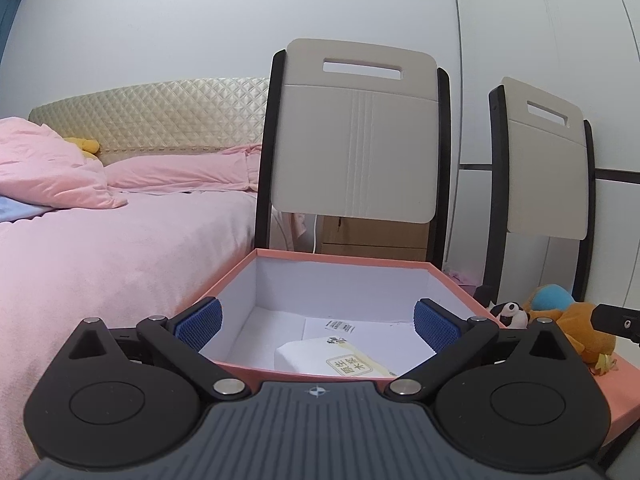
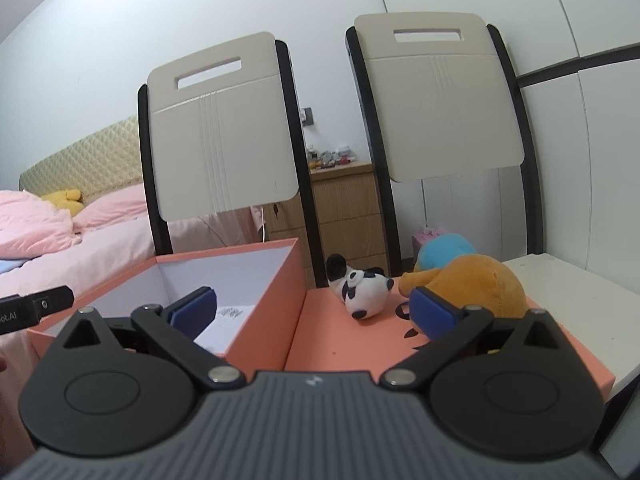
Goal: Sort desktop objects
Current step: 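Reach the right gripper to the orange plush toy and grasp it, then carry the orange plush into the pink box and open the right gripper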
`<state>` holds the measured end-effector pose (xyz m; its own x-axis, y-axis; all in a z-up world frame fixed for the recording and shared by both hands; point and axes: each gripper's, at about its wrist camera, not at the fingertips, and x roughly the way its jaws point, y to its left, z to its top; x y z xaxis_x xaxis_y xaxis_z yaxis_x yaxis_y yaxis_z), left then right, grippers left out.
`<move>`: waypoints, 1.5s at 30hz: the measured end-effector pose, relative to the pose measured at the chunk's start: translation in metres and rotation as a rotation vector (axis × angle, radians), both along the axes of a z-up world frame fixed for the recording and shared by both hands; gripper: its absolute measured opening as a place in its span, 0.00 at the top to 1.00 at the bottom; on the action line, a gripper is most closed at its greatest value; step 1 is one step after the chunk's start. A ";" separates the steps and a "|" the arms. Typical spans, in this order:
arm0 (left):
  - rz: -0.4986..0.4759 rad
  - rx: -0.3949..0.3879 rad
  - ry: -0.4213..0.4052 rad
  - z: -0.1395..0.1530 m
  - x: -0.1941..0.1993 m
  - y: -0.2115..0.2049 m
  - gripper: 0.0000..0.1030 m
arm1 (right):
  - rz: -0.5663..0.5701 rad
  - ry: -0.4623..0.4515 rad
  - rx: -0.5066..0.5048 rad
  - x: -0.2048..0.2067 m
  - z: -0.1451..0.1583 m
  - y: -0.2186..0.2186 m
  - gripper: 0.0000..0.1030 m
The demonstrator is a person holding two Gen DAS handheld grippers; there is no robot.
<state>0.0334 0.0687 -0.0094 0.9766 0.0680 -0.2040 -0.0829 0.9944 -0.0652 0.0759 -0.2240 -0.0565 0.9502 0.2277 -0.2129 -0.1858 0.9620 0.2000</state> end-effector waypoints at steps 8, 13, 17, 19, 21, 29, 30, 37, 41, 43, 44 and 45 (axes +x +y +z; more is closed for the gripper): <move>-0.003 -0.004 0.008 0.000 -0.001 -0.003 0.00 | -0.003 0.063 0.014 0.036 0.022 -0.019 0.00; -0.008 -0.006 0.017 -0.001 0.001 -0.005 0.00 | -0.067 0.100 -0.044 0.076 0.030 -0.040 0.00; -0.001 -0.010 0.021 -0.001 0.002 -0.006 0.00 | -0.122 0.154 -0.098 0.117 0.024 -0.062 0.00; 0.001 -0.009 0.023 -0.002 0.003 -0.007 0.00 | -0.138 0.206 -0.133 0.139 0.014 -0.070 0.00; 0.003 -0.006 0.027 -0.002 0.004 -0.008 0.00 | -0.146 0.261 -0.146 0.159 0.000 -0.078 0.00; 0.009 -0.012 0.048 -0.006 0.008 -0.010 0.00 | -0.199 0.361 -0.084 0.189 -0.034 -0.103 0.00; 0.009 -0.015 0.052 -0.006 0.008 -0.010 0.00 | -0.193 0.365 -0.077 0.190 -0.036 -0.103 0.00; -0.004 -0.019 0.079 -0.009 0.011 -0.013 0.00 | -0.191 0.378 -0.120 0.194 -0.043 -0.092 0.05; -0.004 -0.020 0.090 -0.009 0.011 -0.014 0.00 | -0.190 0.379 -0.097 0.193 -0.039 -0.094 0.24; -0.011 -0.026 0.090 -0.009 0.010 -0.014 0.00 | -0.196 0.372 -0.085 0.190 -0.036 -0.097 0.30; -0.013 -0.028 0.089 -0.009 0.010 -0.014 0.00 | -0.202 0.366 -0.076 0.188 -0.034 -0.097 0.31; -0.014 -0.029 0.089 -0.009 0.011 -0.015 0.00 | -0.203 0.357 -0.072 0.186 -0.030 -0.097 0.31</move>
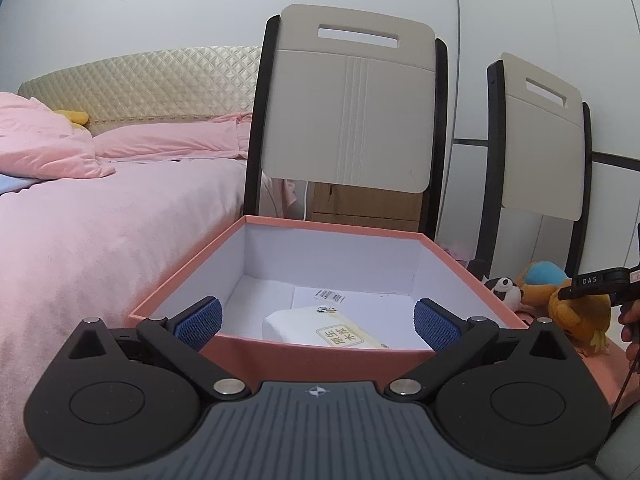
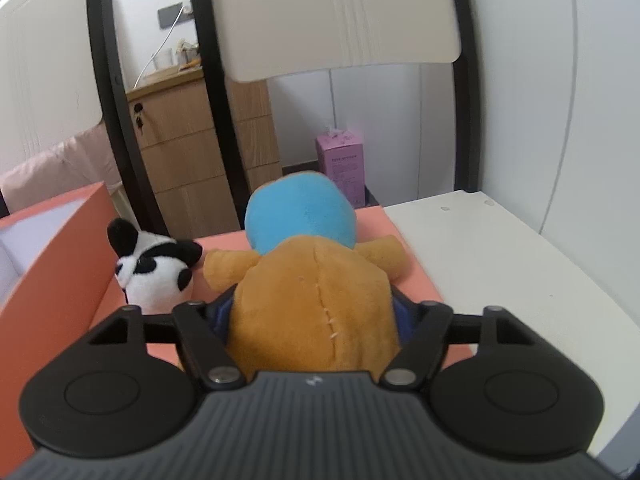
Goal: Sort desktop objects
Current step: 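Carry the orange plush into the pink box and open the right gripper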
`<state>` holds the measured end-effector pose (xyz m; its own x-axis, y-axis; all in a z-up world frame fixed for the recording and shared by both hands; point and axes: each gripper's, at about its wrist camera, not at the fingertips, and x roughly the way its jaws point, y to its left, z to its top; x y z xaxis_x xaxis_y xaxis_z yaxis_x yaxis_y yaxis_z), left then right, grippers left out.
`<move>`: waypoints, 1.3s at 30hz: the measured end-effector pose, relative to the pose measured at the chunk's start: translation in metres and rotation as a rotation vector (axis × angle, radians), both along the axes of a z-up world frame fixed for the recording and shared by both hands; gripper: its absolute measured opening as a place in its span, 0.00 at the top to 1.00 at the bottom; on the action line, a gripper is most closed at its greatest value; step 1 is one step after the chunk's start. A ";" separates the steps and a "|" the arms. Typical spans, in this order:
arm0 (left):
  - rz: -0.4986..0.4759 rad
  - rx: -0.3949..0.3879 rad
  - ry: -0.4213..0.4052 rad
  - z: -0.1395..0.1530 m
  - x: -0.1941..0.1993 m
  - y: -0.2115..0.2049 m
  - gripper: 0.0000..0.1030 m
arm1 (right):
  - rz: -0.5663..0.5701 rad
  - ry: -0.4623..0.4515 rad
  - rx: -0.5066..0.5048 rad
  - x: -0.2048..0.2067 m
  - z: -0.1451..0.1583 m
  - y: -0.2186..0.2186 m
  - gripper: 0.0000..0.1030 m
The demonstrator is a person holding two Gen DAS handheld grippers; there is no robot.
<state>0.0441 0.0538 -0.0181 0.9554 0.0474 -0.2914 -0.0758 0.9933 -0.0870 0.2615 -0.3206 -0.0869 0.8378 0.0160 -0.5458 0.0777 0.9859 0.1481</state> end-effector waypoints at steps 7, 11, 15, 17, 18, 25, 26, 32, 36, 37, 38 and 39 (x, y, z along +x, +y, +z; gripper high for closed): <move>0.023 0.021 0.001 0.001 0.000 -0.006 0.00 | 0.027 -0.110 0.011 -0.015 0.045 0.021 0.31; 0.045 0.018 0.001 0.001 0.002 -0.006 0.00 | 0.097 -0.145 0.015 -0.012 0.084 0.050 0.31; 0.102 -0.012 -0.018 0.005 0.000 0.003 0.00 | 0.202 -0.170 0.010 -0.001 0.119 0.096 0.31; 0.115 -0.031 -0.021 0.007 0.000 0.008 0.00 | 0.270 -0.153 0.079 0.007 0.129 0.121 0.31; 0.118 -0.037 -0.022 0.008 0.000 0.010 0.00 | 0.312 -0.136 0.105 0.010 0.132 0.137 0.31; 0.141 -0.069 -0.068 0.018 -0.009 0.022 0.00 | 0.540 0.026 0.073 0.044 0.103 0.263 0.31; 0.145 -0.078 -0.073 0.019 -0.010 0.025 0.00 | 0.561 0.047 0.051 0.049 0.096 0.280 0.31; 0.159 -0.112 -0.076 0.021 -0.010 0.034 0.00 | 0.620 0.165 -0.078 0.079 0.049 0.355 0.31; 0.174 -0.100 -0.093 0.022 -0.012 0.039 0.00 | 0.618 0.218 -0.105 0.092 0.016 0.380 0.27; 0.183 -0.101 -0.093 0.022 -0.012 0.042 0.00 | 0.621 0.214 -0.107 0.092 0.012 0.382 0.26; 0.189 -0.107 -0.088 0.022 -0.012 0.045 0.00 | 0.624 0.209 -0.107 0.092 0.011 0.384 0.25; 0.195 -0.112 -0.080 0.021 -0.011 0.047 0.00 | 0.623 0.206 -0.101 0.093 0.011 0.383 0.24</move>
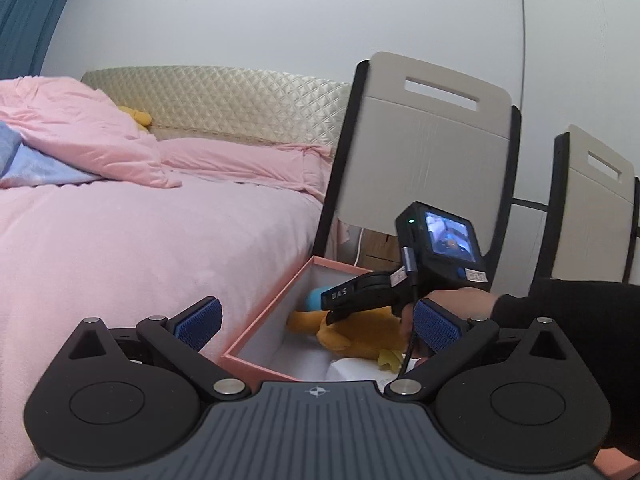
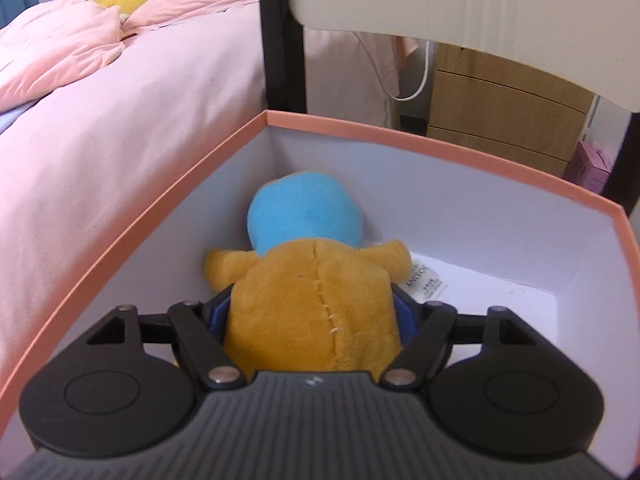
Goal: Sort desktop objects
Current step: 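Carry the orange plush into the pink box and open the right gripper, then move the right gripper back toward the panda plush on the lid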
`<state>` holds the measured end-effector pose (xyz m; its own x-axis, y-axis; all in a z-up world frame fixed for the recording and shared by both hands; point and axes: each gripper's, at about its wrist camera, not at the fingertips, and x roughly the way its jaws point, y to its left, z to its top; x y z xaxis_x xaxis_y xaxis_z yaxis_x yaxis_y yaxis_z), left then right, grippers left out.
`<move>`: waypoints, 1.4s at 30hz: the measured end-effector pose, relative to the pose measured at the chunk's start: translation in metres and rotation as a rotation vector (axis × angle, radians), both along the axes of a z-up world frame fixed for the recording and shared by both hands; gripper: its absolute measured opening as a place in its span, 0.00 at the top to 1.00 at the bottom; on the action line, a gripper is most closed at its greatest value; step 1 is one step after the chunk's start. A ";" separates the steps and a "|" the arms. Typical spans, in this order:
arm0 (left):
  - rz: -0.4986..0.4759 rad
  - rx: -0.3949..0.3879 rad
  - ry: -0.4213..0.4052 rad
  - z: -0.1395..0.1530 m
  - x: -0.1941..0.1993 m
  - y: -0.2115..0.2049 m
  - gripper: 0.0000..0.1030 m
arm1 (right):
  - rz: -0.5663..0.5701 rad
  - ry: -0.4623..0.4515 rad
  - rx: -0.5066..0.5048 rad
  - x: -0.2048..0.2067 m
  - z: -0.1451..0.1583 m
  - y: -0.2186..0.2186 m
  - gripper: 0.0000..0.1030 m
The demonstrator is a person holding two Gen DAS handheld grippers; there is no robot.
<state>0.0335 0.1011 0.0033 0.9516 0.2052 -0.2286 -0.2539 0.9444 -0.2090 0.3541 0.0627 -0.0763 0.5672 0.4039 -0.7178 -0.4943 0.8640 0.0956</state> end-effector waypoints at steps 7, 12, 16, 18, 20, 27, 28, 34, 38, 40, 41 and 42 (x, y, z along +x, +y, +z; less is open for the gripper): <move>0.008 0.017 0.016 -0.001 0.002 0.003 0.00 | -0.017 0.011 0.055 -0.004 0.008 -0.018 0.12; -0.006 0.023 0.013 -0.001 0.000 0.002 0.00 | -0.045 -0.019 0.084 -0.012 0.037 -0.037 0.06; -0.031 0.038 0.015 -0.001 0.000 -0.002 0.00 | -0.068 -0.075 0.138 -0.034 0.075 -0.068 0.06; -0.044 0.041 0.018 -0.002 0.001 -0.004 0.00 | -0.086 -0.113 0.157 -0.049 0.094 -0.087 0.04; -0.053 0.041 0.020 -0.002 0.001 -0.005 0.00 | -0.107 -0.155 0.164 -0.067 0.109 -0.107 0.04; -0.066 0.058 0.017 -0.003 0.000 -0.011 0.00 | -0.139 -0.256 0.175 -0.128 0.128 -0.171 0.03; -0.069 0.060 0.017 -0.003 0.000 -0.012 0.00 | -0.148 -0.267 0.187 -0.136 0.127 -0.179 0.03; -0.093 0.072 0.022 -0.005 0.000 -0.019 0.00 | -0.170 -0.349 0.252 -0.193 0.111 -0.225 0.02; -0.103 0.080 0.024 -0.006 0.000 -0.024 0.00 | -0.207 -0.397 0.304 -0.224 0.095 -0.250 0.00; -0.108 0.087 0.025 -0.006 0.000 -0.026 0.00 | -0.219 -0.416 0.318 -0.236 0.088 -0.260 0.00; -0.110 0.092 0.026 -0.007 0.000 -0.027 0.00 | -0.223 -0.422 0.321 -0.242 0.084 -0.265 0.00; -0.111 0.097 0.028 -0.007 0.000 -0.029 0.00 | -0.223 -0.428 0.321 -0.246 0.080 -0.269 0.00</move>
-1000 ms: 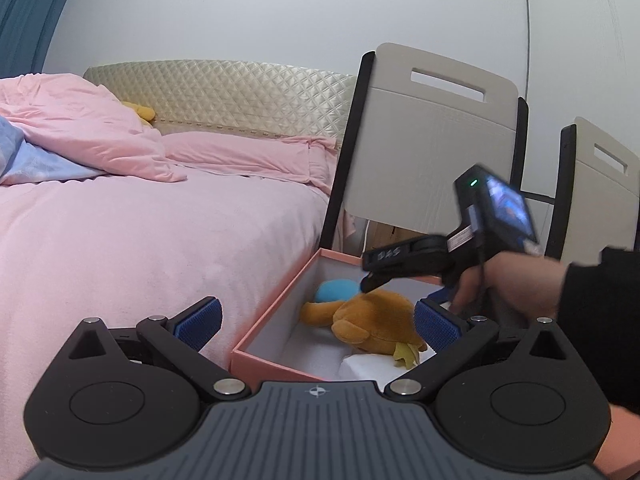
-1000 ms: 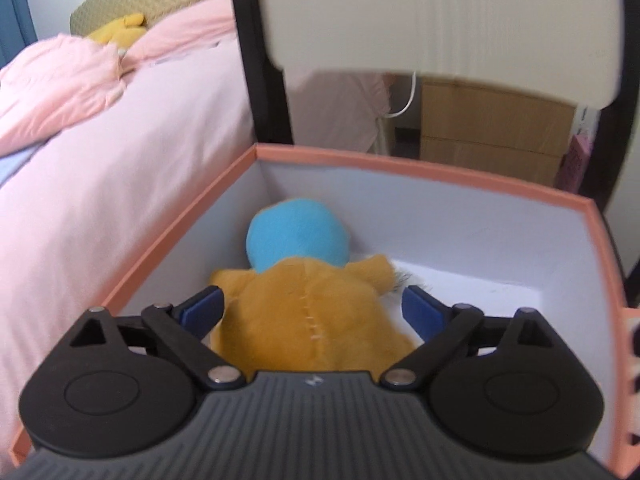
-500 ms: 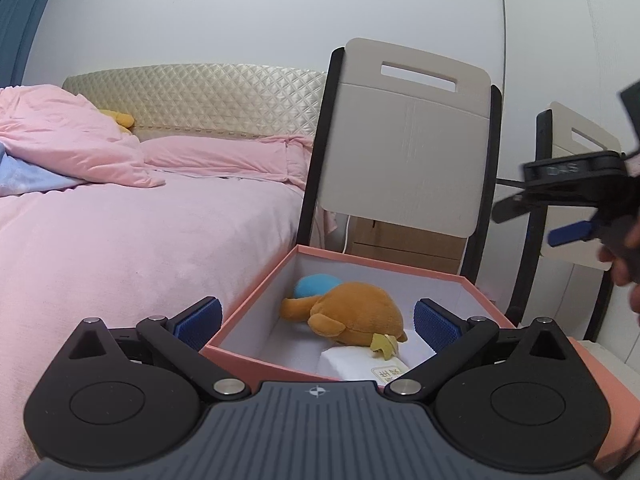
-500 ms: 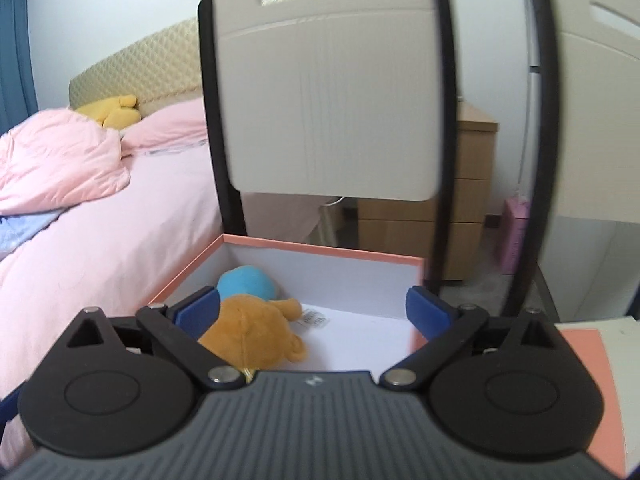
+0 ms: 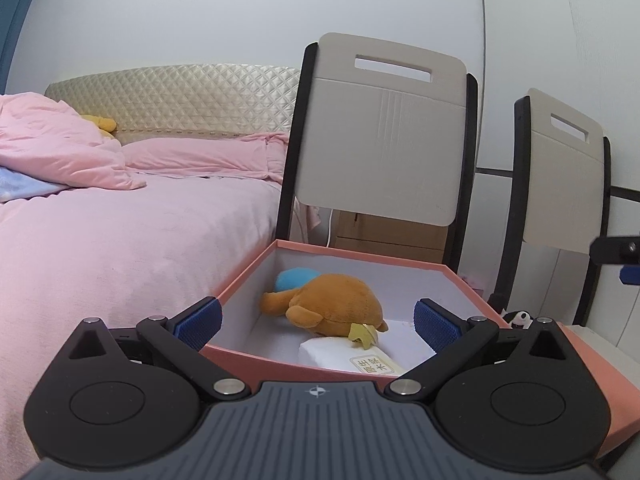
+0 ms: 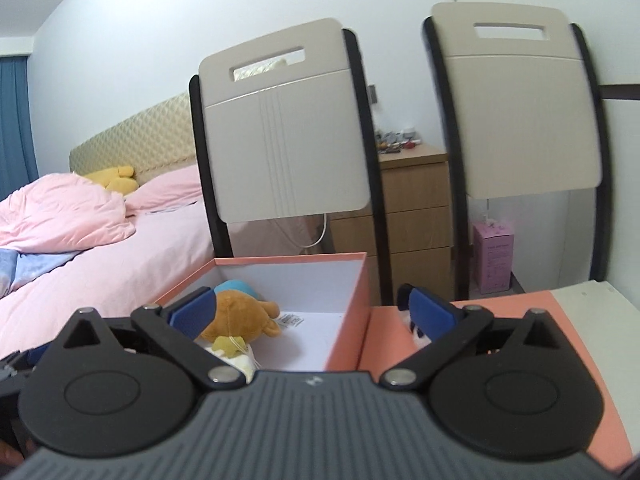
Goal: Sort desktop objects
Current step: 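Move the right gripper back toward the panda plush on the lid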
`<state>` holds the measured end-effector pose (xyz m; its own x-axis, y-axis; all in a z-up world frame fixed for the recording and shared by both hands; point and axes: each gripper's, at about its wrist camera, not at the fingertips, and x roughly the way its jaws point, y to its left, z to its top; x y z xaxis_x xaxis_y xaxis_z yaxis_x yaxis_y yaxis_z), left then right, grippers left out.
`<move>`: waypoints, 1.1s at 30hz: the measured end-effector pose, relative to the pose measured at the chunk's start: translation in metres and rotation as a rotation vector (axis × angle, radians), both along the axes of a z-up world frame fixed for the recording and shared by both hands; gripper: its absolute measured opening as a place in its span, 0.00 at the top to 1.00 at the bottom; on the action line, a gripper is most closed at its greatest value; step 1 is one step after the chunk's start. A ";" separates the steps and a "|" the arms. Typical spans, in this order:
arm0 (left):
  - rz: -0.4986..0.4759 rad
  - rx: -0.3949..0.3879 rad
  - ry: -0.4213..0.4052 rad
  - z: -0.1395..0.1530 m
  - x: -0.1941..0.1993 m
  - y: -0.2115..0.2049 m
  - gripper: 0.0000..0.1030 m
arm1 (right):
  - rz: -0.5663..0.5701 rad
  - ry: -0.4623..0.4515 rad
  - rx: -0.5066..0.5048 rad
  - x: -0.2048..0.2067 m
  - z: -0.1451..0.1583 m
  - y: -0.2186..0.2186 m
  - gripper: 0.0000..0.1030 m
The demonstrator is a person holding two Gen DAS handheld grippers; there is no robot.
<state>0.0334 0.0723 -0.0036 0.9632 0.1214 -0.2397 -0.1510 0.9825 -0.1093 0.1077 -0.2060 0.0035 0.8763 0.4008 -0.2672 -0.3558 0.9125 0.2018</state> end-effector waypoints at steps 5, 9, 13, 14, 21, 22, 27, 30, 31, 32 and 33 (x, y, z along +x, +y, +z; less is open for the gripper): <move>-0.003 0.035 0.004 -0.002 0.000 -0.007 0.00 | -0.029 -0.028 0.022 -0.015 -0.022 -0.013 0.00; -0.005 0.054 0.008 -0.004 0.001 -0.011 0.00 | -0.057 -0.059 0.019 -0.020 -0.033 -0.015 0.00; -0.005 0.079 0.010 -0.006 0.001 -0.017 0.00 | -0.067 -0.074 0.019 -0.021 -0.043 -0.016 0.00; -0.009 0.083 0.009 -0.006 0.001 -0.018 0.00 | -0.063 -0.070 0.018 -0.021 -0.048 -0.016 0.00; -0.025 0.091 0.009 -0.007 0.001 -0.019 0.00 | -0.049 -0.092 -0.005 -0.014 -0.057 -0.012 0.00; -0.024 0.089 0.009 -0.007 0.001 -0.019 0.00 | -0.060 -0.097 -0.010 -0.013 -0.058 -0.012 0.00; -0.023 0.083 0.010 -0.007 0.001 -0.020 0.00 | -0.082 -0.103 -0.005 -0.011 -0.060 -0.012 0.00; -0.027 0.083 0.009 -0.006 0.001 -0.022 0.00 | -0.096 -0.107 -0.016 -0.013 -0.061 -0.011 0.00; -0.027 0.082 0.009 -0.006 0.001 -0.022 0.00 | -0.097 -0.108 -0.015 -0.013 -0.062 -0.011 0.00; -0.028 0.081 0.009 -0.006 0.001 -0.022 0.00 | -0.097 -0.108 -0.015 -0.013 -0.062 -0.012 0.00; -0.028 0.081 0.010 -0.006 0.000 -0.023 0.00 | -0.099 -0.108 -0.020 -0.014 -0.063 -0.011 0.00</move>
